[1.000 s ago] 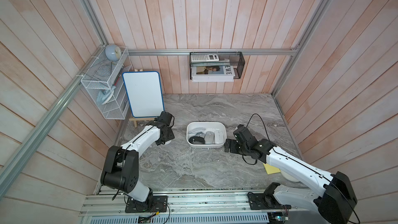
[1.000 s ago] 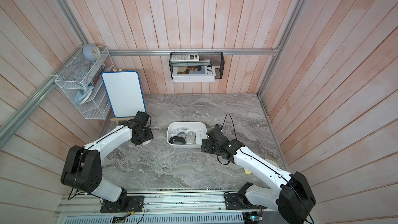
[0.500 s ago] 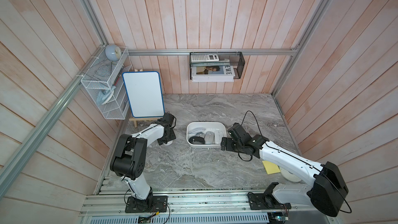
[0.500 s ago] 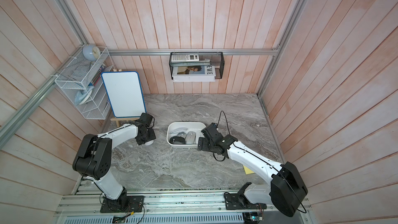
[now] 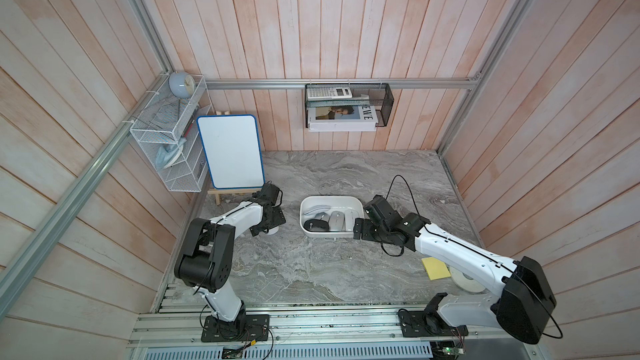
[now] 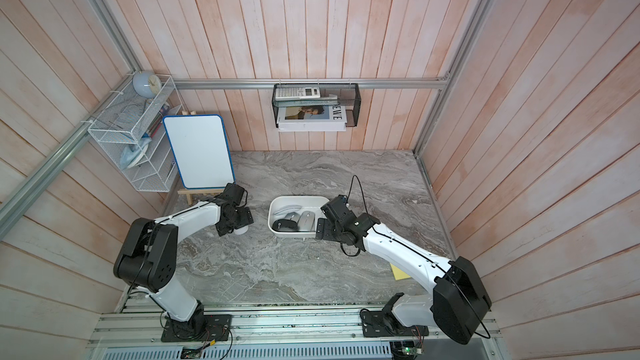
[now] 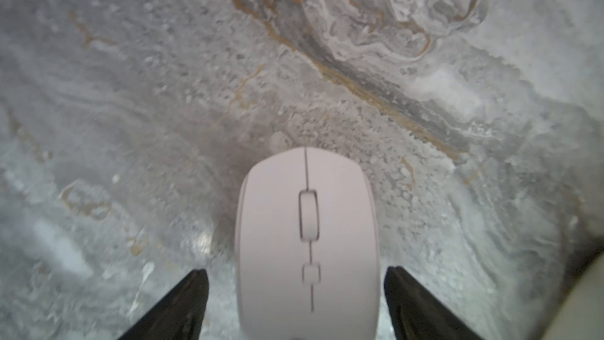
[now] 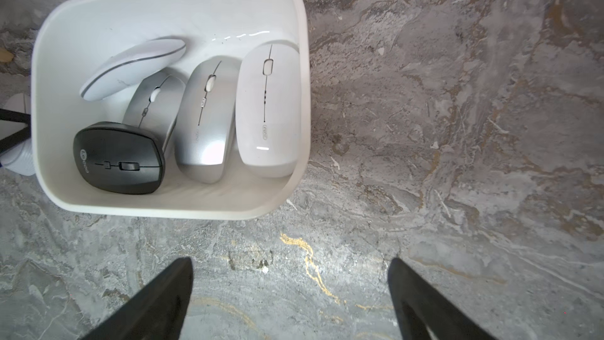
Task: Take out the mouse from the storage box
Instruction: Place the mouse at the center of the board, then pick up the mouse from the storage box.
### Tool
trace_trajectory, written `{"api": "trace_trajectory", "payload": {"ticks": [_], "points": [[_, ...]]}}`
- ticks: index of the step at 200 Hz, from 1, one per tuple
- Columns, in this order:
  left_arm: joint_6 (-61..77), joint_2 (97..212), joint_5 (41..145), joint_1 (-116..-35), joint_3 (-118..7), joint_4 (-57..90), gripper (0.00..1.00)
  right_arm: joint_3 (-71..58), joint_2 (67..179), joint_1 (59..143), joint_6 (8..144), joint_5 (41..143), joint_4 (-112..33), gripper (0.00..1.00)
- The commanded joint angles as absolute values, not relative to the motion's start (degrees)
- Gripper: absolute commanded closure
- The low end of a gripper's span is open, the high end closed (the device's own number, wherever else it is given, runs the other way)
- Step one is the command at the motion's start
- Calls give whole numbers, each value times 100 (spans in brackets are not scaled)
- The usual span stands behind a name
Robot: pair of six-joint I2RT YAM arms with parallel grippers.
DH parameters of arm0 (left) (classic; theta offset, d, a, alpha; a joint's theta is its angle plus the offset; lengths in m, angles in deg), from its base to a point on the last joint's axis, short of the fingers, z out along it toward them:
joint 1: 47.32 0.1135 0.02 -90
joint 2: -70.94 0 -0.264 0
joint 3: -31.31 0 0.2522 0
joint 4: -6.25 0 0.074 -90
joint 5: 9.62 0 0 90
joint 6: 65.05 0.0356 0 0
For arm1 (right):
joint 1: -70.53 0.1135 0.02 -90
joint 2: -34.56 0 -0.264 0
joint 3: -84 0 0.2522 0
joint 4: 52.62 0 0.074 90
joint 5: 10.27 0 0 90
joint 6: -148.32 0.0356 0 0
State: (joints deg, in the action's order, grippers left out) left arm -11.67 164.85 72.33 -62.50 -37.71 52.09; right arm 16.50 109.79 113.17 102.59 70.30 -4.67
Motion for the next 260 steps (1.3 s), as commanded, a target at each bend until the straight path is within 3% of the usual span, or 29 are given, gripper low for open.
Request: {"api": "trace_trajectory", "payload": {"ticks": [1,25,70,115,151,260], "points": [[-1354,15484,7018,-6427,-3422,5067,5,1204,10846,11574,10559,6413,-89,3],[-1359,14602,6995,-6545,-2975,4881,2,678,11104,11892,10906,5788,148,3],[-1062,13723,6781,-6577,-2388,4656,0,198,11970,12036,11689,5683,-504,3],[-979,13352,6651,-6586,-1946,4284,0,-589,13261,12114,12328,5837,-898,5],[-991,13046,6565,-6586,-1679,4038,0,-1191,14099,12145,12763,5988,-954,13],[-994,13044,6562,-6587,-1624,3961,0,-1887,15496,12099,13570,6499,-1640,27]]}}
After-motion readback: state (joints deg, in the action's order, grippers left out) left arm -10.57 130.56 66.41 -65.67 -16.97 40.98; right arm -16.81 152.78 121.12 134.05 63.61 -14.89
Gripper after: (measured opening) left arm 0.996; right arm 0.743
